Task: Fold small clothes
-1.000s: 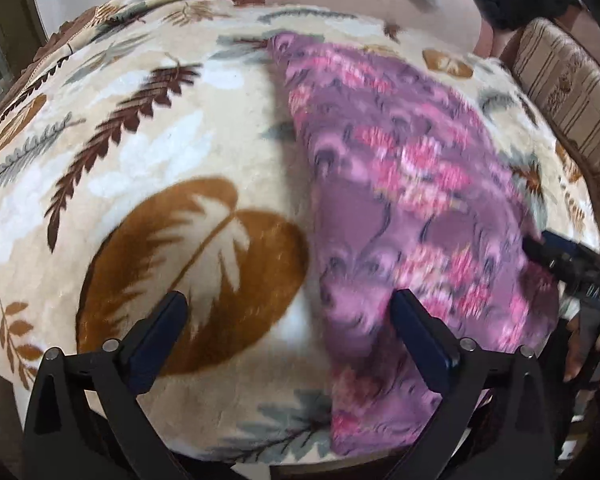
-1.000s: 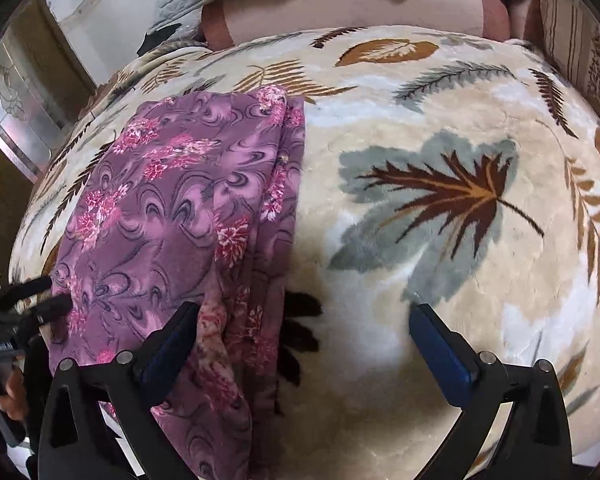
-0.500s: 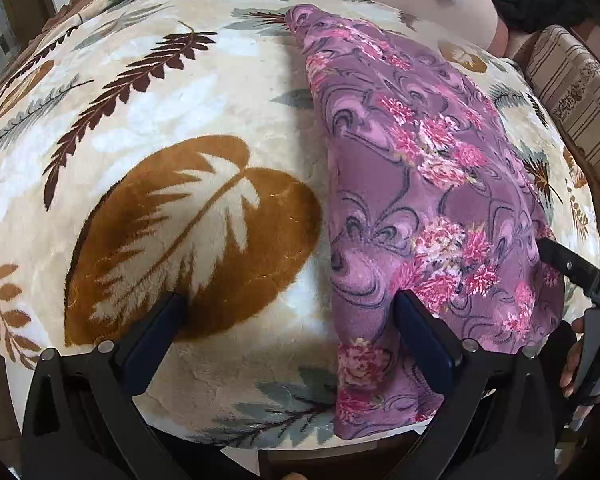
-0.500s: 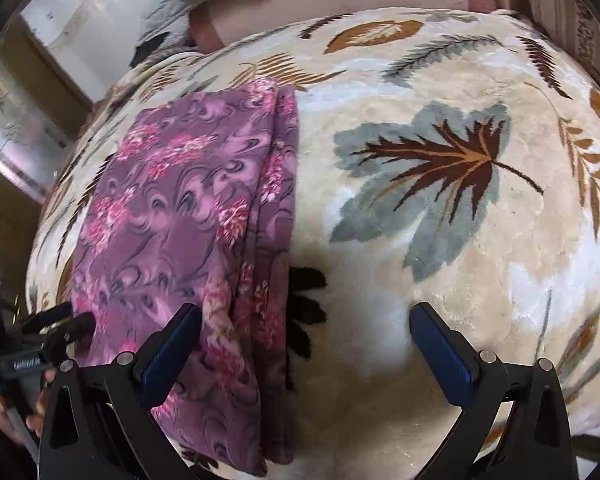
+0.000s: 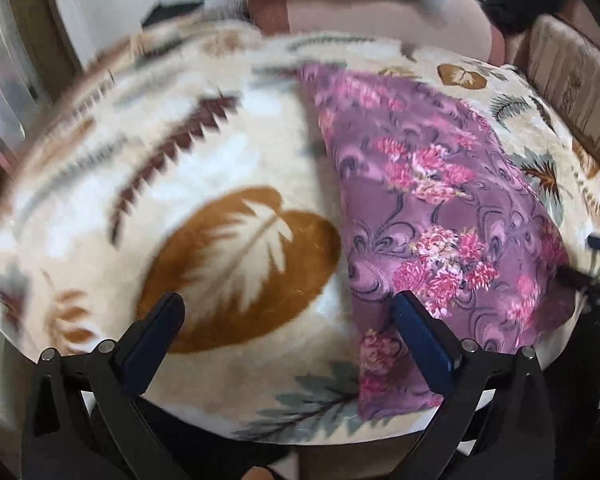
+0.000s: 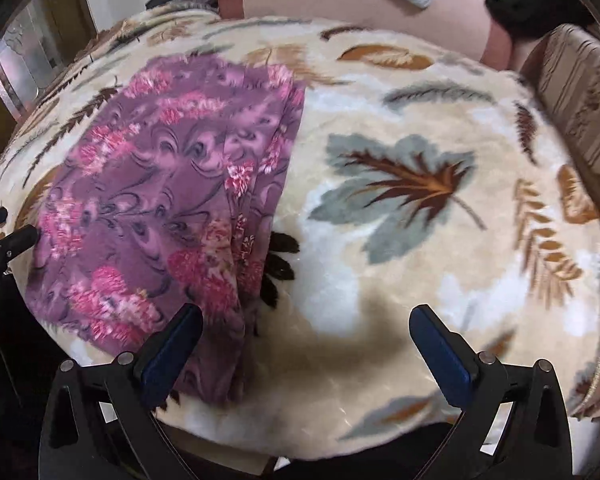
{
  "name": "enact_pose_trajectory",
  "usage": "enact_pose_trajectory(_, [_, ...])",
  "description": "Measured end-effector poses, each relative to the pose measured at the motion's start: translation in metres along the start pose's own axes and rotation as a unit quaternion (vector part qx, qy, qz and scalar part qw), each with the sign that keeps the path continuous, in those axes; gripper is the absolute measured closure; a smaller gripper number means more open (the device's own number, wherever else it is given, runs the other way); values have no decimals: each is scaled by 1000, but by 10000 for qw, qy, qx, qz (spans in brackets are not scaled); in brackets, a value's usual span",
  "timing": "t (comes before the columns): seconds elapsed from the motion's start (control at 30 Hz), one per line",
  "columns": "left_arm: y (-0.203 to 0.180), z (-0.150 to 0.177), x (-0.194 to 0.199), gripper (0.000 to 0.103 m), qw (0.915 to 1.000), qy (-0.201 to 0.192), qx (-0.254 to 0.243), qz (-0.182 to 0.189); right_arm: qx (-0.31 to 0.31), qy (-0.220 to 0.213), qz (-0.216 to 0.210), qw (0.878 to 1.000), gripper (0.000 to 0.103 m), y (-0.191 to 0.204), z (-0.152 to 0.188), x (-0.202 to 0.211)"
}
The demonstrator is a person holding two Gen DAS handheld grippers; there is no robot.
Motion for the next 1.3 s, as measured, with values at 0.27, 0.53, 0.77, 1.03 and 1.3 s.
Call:
enact_pose_trajectory(0.27, [-3,7,29,0,9995,-286,-143,-83,-197,-273,-83,9994,0,-1,11,42])
enact_pose_trajectory(0.53, [-26,19,40,0,9983,-226,-516,163,-211,-414,-87,9989,0,3,13,57])
enact_pose_trajectory(0.77, [-47,28,54,0,9952,-202,-824,497,-274,-463,-71,9985,0,3,11,61])
enact_pose_trajectory(1.03, [-72,36,60,0,9911,-120,-1096,742,-293,-462,-80,9985,0,2,11,61])
enact_pose_trajectory(1.3, [-86,40,63,0,9879,-49,-1182,1002,-370,-484,19,9981,0,-2,12,63])
Point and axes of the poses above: each gripper's, at about its wrist camera, not at the fingertips, and x roughly against the way its jaws point, y to its left, z to its underside, the point moved 5 cm from there along -x, roughly the way its jaws point, and after that the axes turned 7 degrees about -y, right-handed, at the moved point
